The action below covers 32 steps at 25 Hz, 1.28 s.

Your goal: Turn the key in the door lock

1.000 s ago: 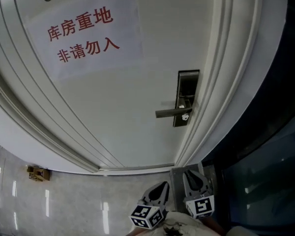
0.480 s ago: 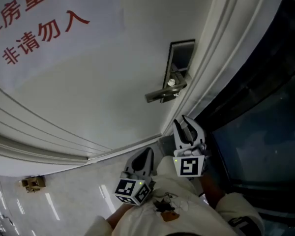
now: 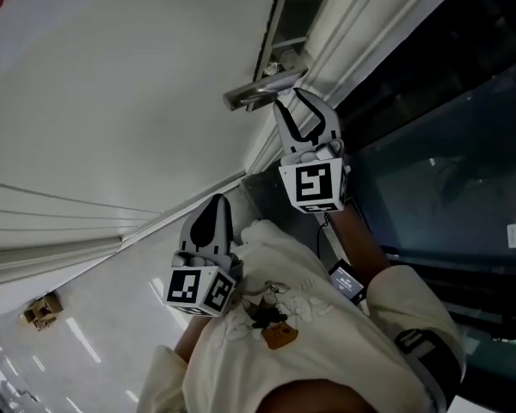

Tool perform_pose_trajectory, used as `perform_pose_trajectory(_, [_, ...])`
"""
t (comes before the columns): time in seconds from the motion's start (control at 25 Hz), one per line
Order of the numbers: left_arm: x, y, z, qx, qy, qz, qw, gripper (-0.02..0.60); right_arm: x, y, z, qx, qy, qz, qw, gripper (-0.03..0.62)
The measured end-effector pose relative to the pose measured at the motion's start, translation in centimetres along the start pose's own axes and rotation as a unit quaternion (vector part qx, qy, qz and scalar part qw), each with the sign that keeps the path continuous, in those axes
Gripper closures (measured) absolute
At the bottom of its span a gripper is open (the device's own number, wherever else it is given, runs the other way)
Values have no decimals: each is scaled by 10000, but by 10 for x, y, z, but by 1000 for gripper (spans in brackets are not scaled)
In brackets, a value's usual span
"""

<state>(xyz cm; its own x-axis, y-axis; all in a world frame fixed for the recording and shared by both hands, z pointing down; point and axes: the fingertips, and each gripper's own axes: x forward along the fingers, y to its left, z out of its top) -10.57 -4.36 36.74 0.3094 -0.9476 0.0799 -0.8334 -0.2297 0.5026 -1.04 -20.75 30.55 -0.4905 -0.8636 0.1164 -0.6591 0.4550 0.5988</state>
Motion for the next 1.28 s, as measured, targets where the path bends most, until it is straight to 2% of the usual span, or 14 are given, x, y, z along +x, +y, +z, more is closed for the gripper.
perform_pose_trajectory(0.08, [1,4,-2,-47,35,25,10000,575,7,-5,-3,1350,-90,240,9905,448])
perform_pose_trajectory(0.12, [2,4,-3,-72,63,25,10000,575,9,-8,-5,2029,-135,388,9783,448])
perform_pose_trajectory(0.2, [2,2,-7,-97,130,17,9999,575,14,-12,-6,3209,-221,694,9443,448])
perform_pose_trajectory(0.28, [1,1,-12,-74,204,6,9998,575,20,-14,-4,3818,-331,863,9196,479])
perform_pose_trajectory(0.36, [0,1,-16,-71,278,4,9996,575,21,-14,0,3838,-428,816,9188,509])
perform_pose_trajectory(0.48, [-2,0,-18,-61,342,18,9994,575,20,-14,0,3365,-424,523,9393,572])
perform_pose_trajectory(0.6, [-4,3,-19,-61,383,67,9992,575,19,-13,0,2734,-355,279,9609,576])
perform_pose_trajectory(0.72, [-3,5,-20,-58,374,78,9993,575,20,-11,2,1793,-257,39,9834,577])
perform_pose_trajectory(0.8, [-1,7,-21,-55,379,64,9992,575,20,-9,3,1397,-237,-19,9899,577])
perform_pose_trajectory(0.84, [0,7,-22,-58,393,56,9992,575,20,-8,3,1388,-246,6,9900,577])
perform_pose_trajectory(0.96, [5,2,-23,-17,456,2,9990,575,18,-9,3,1879,-291,192,9816,572])
perform_pose_trajectory(1.12, [11,-1,-23,14,498,-57,9987,575,15,-10,-4,2604,-269,430,9642,478])
perform_pose_trajectory(1.2, [13,-3,-24,8,524,-77,9986,575,13,-10,-8,3177,-290,664,9454,468])
perform_pose_trajectory(1.28, [14,-6,-26,6,577,-103,9983,575,12,-9,-12,3865,-342,947,9168,458])
